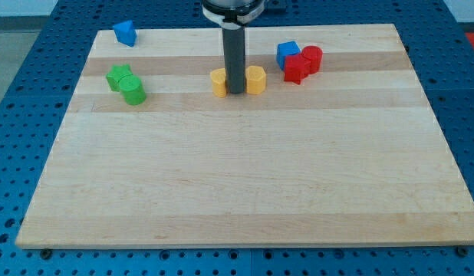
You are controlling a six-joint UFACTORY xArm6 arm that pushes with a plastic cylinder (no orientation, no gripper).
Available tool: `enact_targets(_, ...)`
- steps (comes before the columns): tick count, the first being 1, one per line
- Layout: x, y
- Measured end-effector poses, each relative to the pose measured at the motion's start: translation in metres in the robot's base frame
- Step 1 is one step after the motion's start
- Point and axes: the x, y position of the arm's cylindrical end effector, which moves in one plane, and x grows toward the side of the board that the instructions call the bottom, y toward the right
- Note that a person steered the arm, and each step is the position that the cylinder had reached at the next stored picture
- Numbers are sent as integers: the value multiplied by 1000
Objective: Slide the yellow hexagon to the top center
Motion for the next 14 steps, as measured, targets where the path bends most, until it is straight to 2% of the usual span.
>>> enact_targets(1,17,-1)
enact_targets(2,49,23)
enact_targets(3,46,56)
enact_targets(5,-53,15)
enact_targets(6,-81,-6)
enact_targets(8,-56,-67)
enact_targets(9,-71,-85)
enact_targets(11,-87,-40)
enact_targets(13,-104,-90)
enact_targets(14,-105,-50)
